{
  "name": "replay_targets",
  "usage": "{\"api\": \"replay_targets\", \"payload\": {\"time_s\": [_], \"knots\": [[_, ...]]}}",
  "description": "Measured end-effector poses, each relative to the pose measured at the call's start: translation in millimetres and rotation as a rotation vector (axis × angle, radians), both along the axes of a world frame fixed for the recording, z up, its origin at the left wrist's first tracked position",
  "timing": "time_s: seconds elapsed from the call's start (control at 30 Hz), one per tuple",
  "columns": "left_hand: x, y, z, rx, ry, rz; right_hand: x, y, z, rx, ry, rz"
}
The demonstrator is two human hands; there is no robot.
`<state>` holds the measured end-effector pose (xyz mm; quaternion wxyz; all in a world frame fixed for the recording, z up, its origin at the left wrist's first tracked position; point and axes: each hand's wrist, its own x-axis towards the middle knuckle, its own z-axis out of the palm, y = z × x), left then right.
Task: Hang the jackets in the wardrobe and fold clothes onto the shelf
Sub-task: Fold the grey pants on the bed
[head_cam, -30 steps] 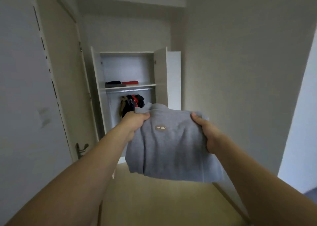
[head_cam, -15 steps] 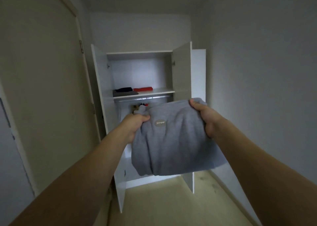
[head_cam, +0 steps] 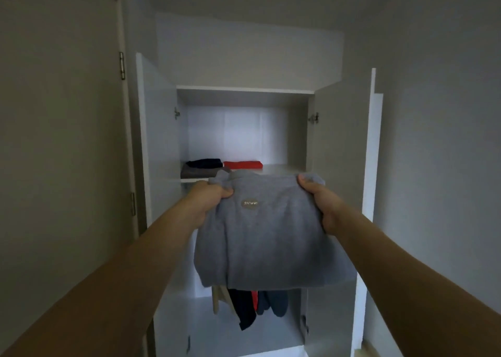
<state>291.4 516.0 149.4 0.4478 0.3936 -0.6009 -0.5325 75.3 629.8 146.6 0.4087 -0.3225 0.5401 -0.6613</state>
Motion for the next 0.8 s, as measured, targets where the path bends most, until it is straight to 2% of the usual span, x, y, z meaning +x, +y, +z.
{"api": "replay_targets", "payload": {"time_s": [0.33, 0.47, 0.63, 0.8], "knots": [[-130.5, -265.3, -3.1, 0.034, -0.081, -0.020, -128.6, -270.5, -7.5, -0.065, 0.115, -0.152], [-197.3, -371.4, 2.9, -0.020, -0.079, 0.013, -196.9, -388.6, -8.5, -0.055, 0.117, -0.143], [-269.7, -509.7, 45.7, -0.051, -0.103, 0.099, -275.7, -535.7, 34.0, -0.092, 0.141, -0.124], [-333.9, -626.5, 88.5, -0.113, -0.224, 0.118, -335.3, -664.8, 81.0, -0.101, 0.244, -0.141]]}}
